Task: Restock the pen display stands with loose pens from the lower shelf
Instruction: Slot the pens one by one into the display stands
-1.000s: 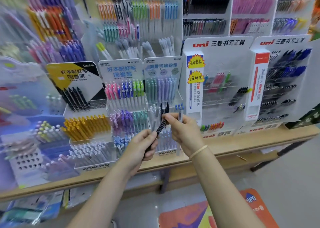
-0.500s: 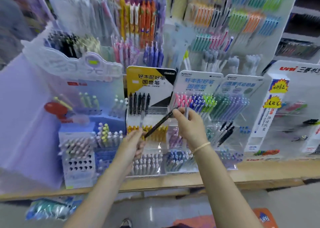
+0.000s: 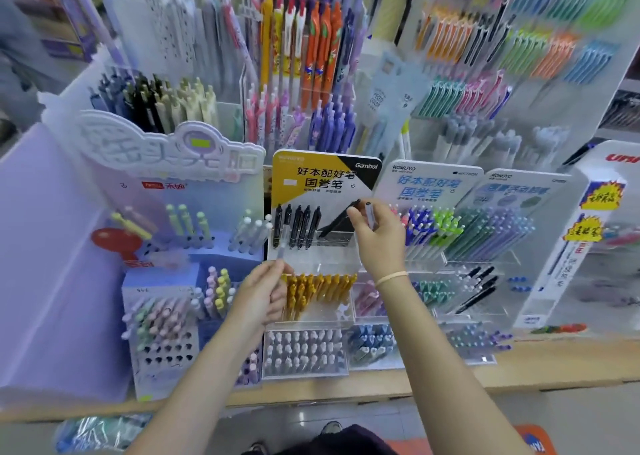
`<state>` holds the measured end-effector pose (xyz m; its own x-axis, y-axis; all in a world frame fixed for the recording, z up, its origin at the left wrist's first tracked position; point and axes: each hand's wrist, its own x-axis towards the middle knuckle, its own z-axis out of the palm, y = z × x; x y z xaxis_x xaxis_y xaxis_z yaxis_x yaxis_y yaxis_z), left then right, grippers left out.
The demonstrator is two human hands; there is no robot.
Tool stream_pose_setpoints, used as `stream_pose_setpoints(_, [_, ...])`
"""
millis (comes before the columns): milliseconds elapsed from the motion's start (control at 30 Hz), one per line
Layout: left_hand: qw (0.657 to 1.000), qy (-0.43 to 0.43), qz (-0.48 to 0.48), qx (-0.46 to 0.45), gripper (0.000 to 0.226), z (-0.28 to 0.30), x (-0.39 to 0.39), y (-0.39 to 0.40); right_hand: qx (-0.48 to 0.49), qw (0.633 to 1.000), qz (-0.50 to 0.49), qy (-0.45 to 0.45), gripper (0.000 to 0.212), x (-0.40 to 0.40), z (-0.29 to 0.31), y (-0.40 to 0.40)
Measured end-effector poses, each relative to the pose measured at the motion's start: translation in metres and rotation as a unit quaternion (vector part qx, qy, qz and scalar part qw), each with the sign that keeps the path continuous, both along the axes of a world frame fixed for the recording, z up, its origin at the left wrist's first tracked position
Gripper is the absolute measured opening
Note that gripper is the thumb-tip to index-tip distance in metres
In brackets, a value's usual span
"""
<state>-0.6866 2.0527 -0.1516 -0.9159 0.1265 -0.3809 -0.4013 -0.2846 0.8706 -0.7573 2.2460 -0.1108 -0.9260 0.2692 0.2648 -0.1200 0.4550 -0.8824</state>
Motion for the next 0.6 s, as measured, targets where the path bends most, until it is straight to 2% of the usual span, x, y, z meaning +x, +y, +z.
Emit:
stream_pose_setpoints(167, [1.0, -0.004, 0.0, -0.005, 0.028, 0.002, -0.012, 0.0, 0.05, 0.997, 0.042, -0.03, 0.005, -0.011, -0.01, -0.006])
stream_pose_setpoints(467, [1.0, -0.008, 0.008, 0.018, 0.026, 0.004, -0.024, 0.001, 0.029, 0.993, 0.071, -0.09, 0.02, -0.025, -0.014, -0.02])
stream_pose_setpoints(600, [0.999, 0.008, -0.008, 0.037, 0.026, 0.005, -0.024, -0.001, 0.047, 0.994, 0.055, -0.077, 0.013, -0.023, -0.014, -0.019])
